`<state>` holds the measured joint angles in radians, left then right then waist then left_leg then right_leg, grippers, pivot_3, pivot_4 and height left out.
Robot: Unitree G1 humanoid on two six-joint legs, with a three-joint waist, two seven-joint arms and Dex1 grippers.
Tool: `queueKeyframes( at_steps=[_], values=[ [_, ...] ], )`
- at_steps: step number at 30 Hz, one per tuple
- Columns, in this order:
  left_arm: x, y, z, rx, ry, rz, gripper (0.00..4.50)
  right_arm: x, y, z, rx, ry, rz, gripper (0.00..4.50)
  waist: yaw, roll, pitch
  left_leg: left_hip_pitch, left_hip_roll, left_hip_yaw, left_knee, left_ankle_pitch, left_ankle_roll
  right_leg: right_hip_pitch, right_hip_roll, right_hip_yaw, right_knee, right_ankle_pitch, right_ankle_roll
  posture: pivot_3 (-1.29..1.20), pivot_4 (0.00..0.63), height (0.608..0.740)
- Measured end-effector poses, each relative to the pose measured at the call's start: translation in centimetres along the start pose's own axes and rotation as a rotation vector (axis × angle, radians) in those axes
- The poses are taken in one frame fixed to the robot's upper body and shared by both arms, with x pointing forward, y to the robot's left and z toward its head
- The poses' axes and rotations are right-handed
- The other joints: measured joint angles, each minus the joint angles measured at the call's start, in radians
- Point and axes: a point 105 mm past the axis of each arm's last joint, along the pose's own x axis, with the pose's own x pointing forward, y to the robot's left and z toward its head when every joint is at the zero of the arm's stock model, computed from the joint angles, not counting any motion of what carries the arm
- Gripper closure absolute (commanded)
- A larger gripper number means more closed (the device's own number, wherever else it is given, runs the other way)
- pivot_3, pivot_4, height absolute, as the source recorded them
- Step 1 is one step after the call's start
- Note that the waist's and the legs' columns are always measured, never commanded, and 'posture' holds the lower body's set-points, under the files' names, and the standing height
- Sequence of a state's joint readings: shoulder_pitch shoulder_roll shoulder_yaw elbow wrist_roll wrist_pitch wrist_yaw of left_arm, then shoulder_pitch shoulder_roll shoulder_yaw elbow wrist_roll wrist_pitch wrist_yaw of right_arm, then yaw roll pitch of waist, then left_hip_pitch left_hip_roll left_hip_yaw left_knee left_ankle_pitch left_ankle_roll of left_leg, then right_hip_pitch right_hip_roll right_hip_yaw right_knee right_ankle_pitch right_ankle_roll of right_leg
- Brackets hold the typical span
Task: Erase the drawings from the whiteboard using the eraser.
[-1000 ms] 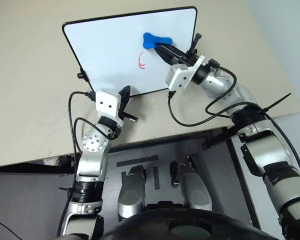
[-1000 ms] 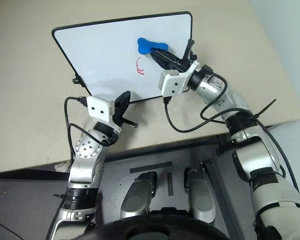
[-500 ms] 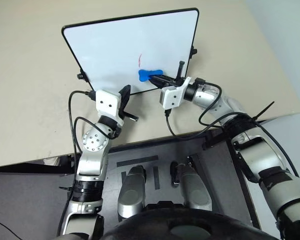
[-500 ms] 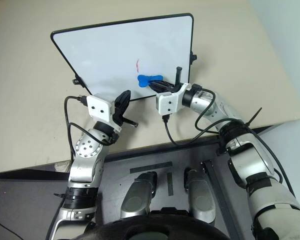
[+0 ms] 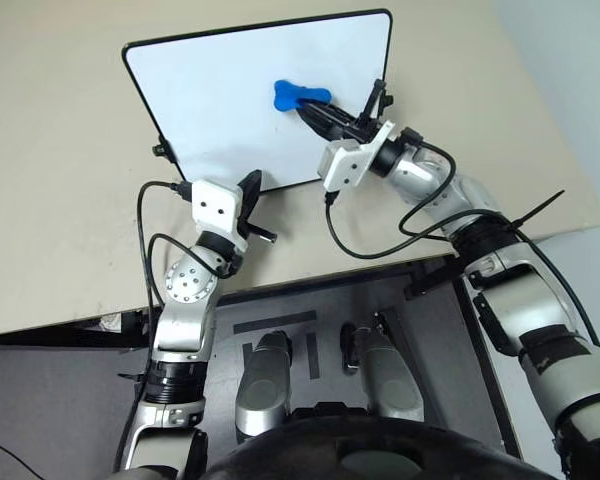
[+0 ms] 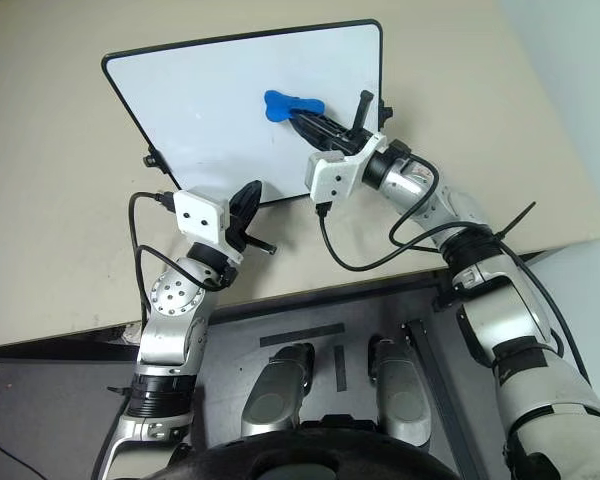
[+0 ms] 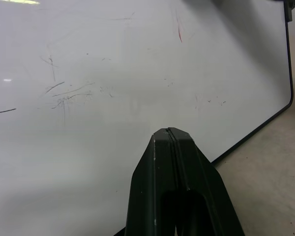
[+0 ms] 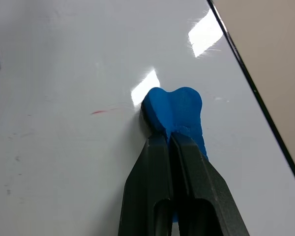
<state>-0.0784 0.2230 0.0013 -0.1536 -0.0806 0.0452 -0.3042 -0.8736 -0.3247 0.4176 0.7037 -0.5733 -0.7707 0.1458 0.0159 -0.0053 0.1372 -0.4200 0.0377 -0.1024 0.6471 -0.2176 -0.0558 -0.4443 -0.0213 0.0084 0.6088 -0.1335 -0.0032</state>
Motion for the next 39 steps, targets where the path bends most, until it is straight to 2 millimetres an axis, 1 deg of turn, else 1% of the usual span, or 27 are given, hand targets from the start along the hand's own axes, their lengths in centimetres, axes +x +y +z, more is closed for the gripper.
queueKeyframes(
  at_steps=[4,6,13,15,18,21,24,25,28,29,31,36,38,39],
  values=[
    [0.1,0.0,0.1,0.001,-0.003,0.0,4.5,-0.3,2.9,0.1,0.044,0.009,0.104,4.47,0.0,0.0,0.0,0.0,0.0,0.0,0.0,0.0,0.0,0.0,0.0,0.0,0.0,0.0,0.0,0.0,0.15,0.74],
    [0.1,0.0,0.1,0.001,-0.003,-0.001,4.5,-0.4,3.7,0.0,0.056,0.019,0.144,4.47,0.0,0.0,0.0,0.0,0.0,0.0,0.0,0.0,0.0,0.0,0.0,0.0,0.0,0.0,0.0,0.0,0.15,0.74],
    [0.1,0.0,0.1,0.001,-0.004,-0.001,4.5,-0.5,4.1,-0.3,0.067,0.034,0.182,4.47,0.0,0.0,0.0,0.0,0.0,0.0,0.0,0.0,0.0,0.0,0.0,0.0,0.0,0.0,0.0,0.0,0.15,0.74],
    [0.1,0.0,0.1,0.001,-0.003,-0.001,4.5,-1.1,4.5,-0.2,0.099,0.034,0.208,4.47,0.001,0.0,0.0,0.0,0.0,0.0,0.0,0.0,0.0,0.0,0.0,0.0,0.0,0.0,0.0,0.0,0.15,0.74],
    [0.0,0.1,0.0,0.001,-0.001,0.001,4.5,-3.1,5.8,0.3,0.194,0.041,0.267,4.47,0.007,0.0,0.0,-0.002,0.0,0.0,0.0,0.001,0.003,0.0,0.0,0.0,-0.001,-0.003,0.001,0.0,0.15,0.74],
    [-0.3,0.1,-0.2,-0.002,0.009,0.007,4.5,-6.0,6.5,0.6,0.327,0.094,0.306,4.47,0.009,-0.001,0.0,-0.002,-0.001,0.001,0.001,-0.001,0.005,0.001,0.0,0.0,-0.001,-0.006,0.002,0.0,0.15,0.74],
    [-0.7,0.1,-0.7,-0.005,0.026,0.009,4.5,-8.8,6.1,-0.1,0.443,0.194,0.307,4.47,0.008,-0.001,-0.001,-0.002,-0.001,0.002,0.001,-0.002,0.006,0.001,0.0,0.0,-0.001,-0.008,0.003,0.0,0.15,0.74],
    [-0.6,0.0,-0.6,-0.006,0.024,0.005,4.5,-9.9,5.8,-0.1,0.487,0.221,0.305,4.47,0.008,-0.001,-0.001,-0.002,-0.001,0.002,0.001,-0.002,0.006,0.001,0.0,0.0,-0.001,-0.008,0.003,0.0,0.15,0.74],
    [-0.7,0.2,-0.5,-0.002,0.022,0.007,4.5,-12.0,5.8,0.1,0.599,0.281,0.325,4.47,0.008,-0.002,-0.001,0.0,-0.001,0.002,0.001,-0.002,0.006,0.003,0.001,0.0,0.0,-0.009,0.004,0.0,0.15,0.74],
    [-0.7,0.3,-0.5,-0.001,0.022,0.006,4.5,-12.5,6.0,0.3,0.631,0.293,0.336,4.24,0.006,-0.002,-0.001,0.001,-0.001,0.003,0.001,-0.001,0.006,0.004,0.001,0.0,0.0,-0.01,0.005,0.0,0.15,0.74],
    [-0.6,0.3,-0.4,0.006,0.02,-0.006,4.5,-12.8,6.4,0.5,0.68,0.307,0.348,3.78,0.0,-0.002,-0.001,0.002,-0.001,0.003,0.002,0.0,0.006,0.005,0.002,0.001,0.0,-0.015,0.013,0.0,0.15,0.74],
    [-0.1,0.4,0.0,0.011,0.006,-0.023,4.5,-12.3,6.3,0.7,0.703,0.308,0.334,2.09,0.0,-0.002,-0.001,0.003,-0.001,0.002,0.002,0.003,0.008,0.007,0.002,0.002,0.001,-0.014,0.014,0.0,0.15,0.74],
    [0.0,0.3,0.2,0.012,-0.001,-0.028,4.5,-11.9,5.9,0.9,0.684,0.295,0.32,1.48,0.0,-0.002,-0.001,0.003,-0.001,0.002,0.002,0.003,0.008,0.007,0.002,0.002,0.001,-0.014,0.015,0.0,0.15,0.74],
    [0.1,0.3,0.4,0.014,-0.005,-0.034,4.5,-11.8,5.6,1.0,0.669,0.29,0.31,1.09,0.0,-0.002,-0.001,0.003,-0.001,0.002,0.003,0.003,0.008,0.007,0.002,0.002,0.001,-0.014,0.015,0.0,0.15,0.74]
  ],
)
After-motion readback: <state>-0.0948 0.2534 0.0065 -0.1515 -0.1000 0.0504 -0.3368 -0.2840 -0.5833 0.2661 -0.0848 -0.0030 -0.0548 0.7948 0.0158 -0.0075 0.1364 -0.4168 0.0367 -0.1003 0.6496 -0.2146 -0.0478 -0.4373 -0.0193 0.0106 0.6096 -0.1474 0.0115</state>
